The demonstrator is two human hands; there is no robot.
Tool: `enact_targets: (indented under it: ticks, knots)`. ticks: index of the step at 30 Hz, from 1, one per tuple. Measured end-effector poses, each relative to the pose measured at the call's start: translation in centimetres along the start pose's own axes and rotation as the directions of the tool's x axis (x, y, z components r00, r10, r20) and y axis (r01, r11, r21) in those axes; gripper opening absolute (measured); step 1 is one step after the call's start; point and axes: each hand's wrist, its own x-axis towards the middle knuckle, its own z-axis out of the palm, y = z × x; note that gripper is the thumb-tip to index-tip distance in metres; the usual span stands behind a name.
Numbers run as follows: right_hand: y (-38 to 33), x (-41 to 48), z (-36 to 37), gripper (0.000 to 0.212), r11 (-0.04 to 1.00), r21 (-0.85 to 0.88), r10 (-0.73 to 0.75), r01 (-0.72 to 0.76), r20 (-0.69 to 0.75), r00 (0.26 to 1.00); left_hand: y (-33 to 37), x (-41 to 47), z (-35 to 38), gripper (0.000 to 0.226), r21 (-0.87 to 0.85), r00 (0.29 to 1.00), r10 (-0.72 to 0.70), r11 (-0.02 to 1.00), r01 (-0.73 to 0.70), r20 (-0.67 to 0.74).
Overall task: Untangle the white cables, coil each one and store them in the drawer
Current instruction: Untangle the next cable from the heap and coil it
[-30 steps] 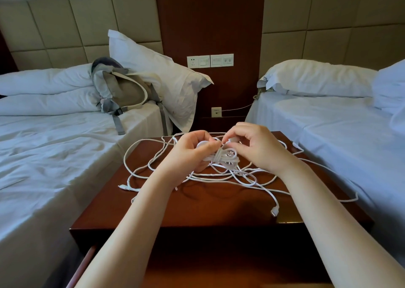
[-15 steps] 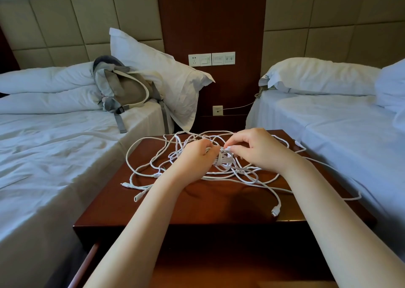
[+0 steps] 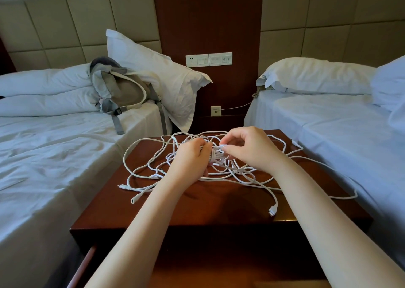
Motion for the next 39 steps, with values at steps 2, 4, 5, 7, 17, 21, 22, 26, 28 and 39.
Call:
enact_targets:
  ticks: [2,4,5,7,17,21,22,26,28,39]
  knots:
    - [-0.1,0.0,0.1,0.007,1.0,-0.002,0.002,-0.002,-0.001,1.0,-0.1,0.0,0.1,0.018,0.021,0.999,0.03,0.999,-0.029,-0.038]
    - [-0.1,0.0,0.0,0.007,0.999,-0.037,-0.008,0.009,0.002,1.0,-0.2,0.0,0.1,0.017,0.013,0.997,0.042,0.999,-0.042,-0.061]
    - [-0.2,0.0,0.0,0.007,0.998,-0.06,-0.013,0.013,0.004,1.0,-0.2,0.0,0.1,0.016,0.001,0.997,0.042,0.999,-0.042,-0.062]
    - [-0.2,0.1,-0.2,0.006,0.995,-0.102,-0.01,0.01,0.002,1.0,-0.2,0.0,0.1,0.015,-0.035,0.997,0.041,0.998,-0.043,-0.064]
    - [0.2,0.0,-0.4,0.003,0.997,0.05,0.056,-0.062,0.111,0.992,-0.6,-0.1,0.2,0.016,-0.133,0.992,0.098,0.985,-0.108,-0.078]
    - [0.5,-0.1,-0.3,0.006,0.97,0.209,0.09,-0.12,0.148,0.985,-0.4,-0.4,0.8,0.02,-0.176,0.994,0.102,0.98,-0.093,0.04]
    - [0.6,-0.1,-0.4,0.005,0.958,0.25,0.103,-0.138,0.148,0.984,-0.4,-0.4,1.0,0.021,-0.201,0.994,0.102,0.975,-0.092,0.042]
    - [0.6,-0.2,0.1,0.004,0.934,0.311,0.135,-0.174,0.14,0.981,-0.7,-0.3,1.3,0.025,-0.345,0.997,0.058,0.938,-0.033,0.06]
    - [0.7,-0.2,0.6,0.006,0.942,0.29,0.141,-0.167,0.109,0.984,-0.7,-0.3,1.4,0.025,-0.422,0.998,0.028,0.906,-0.003,0.055]
    - [0.6,-0.1,0.3,0.005,0.966,0.231,0.109,-0.114,0.03,0.994,-0.4,-0.2,1.7,0.026,-0.109,0.986,0.136,0.983,-0.146,-0.094]
